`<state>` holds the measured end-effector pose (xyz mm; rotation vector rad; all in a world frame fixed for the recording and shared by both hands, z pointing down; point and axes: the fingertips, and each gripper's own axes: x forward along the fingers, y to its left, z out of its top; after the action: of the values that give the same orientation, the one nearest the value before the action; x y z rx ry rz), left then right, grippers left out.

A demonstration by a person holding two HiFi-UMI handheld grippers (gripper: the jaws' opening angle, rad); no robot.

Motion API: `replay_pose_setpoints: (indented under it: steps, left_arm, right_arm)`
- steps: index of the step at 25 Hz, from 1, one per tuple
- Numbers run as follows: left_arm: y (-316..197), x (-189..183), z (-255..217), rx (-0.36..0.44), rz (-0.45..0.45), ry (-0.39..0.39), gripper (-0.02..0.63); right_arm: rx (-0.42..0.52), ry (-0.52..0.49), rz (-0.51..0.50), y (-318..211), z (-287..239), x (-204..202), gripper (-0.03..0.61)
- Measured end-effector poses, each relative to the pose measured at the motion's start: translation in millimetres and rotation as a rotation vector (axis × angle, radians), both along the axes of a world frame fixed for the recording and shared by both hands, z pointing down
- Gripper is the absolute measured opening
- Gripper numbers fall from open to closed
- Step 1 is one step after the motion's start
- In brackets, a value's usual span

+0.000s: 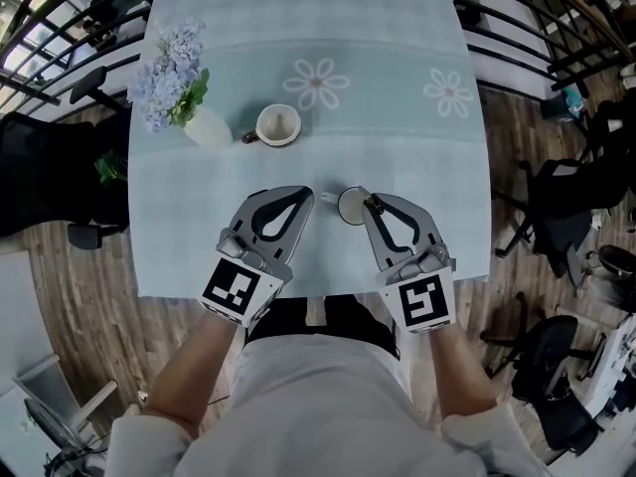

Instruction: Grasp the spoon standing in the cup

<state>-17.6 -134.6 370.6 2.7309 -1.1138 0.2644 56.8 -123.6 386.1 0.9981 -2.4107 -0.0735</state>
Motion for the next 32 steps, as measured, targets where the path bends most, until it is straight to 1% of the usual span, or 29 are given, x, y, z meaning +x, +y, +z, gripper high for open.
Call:
replay_pose_setpoints:
  steps: [6,8,15,17,21,24,29,32]
  left_arm:
    - [-1,2,-17,0.043,0.012,0.005,0.020]
    - [1,3,-20,0.044,0.016,0.000,0.020]
    - [4,5,-34,0.058,0.016,0.017,0.020]
    - [7,5,-36,0.056,0.021,0.008,0.020]
    - [9,5,-44,0.074,0.028,-0.001,0.020]
    - [10,5,-53,0.098,0.030,0.007,0.020]
    - [17,1,-53,0.082,0.025,-0.010,0.020]
    - [20,0,-55,0.086,0.020,-0.005,0.020]
  right_arm:
    - [0.029,-0.014,0.023,-1,-15,2,0.052]
    - [0.038,-0.020,0.031,0,-20,3,0.052]
    - [0.069,-0.030,0.047,3,-38,5,0.052]
    - [0.078,-0.034,0.054,5,-44,6,0.052]
    - [0.103,-0.045,0.062,7,-55,7,0.052]
    - [0.115,-0.045,0.067,9,-62,8,0.052]
    - [0.120,-0.074,0.090,14,-71,9,0.052]
    - [0.140,-0.054,0.076,17,-75,10,0.052]
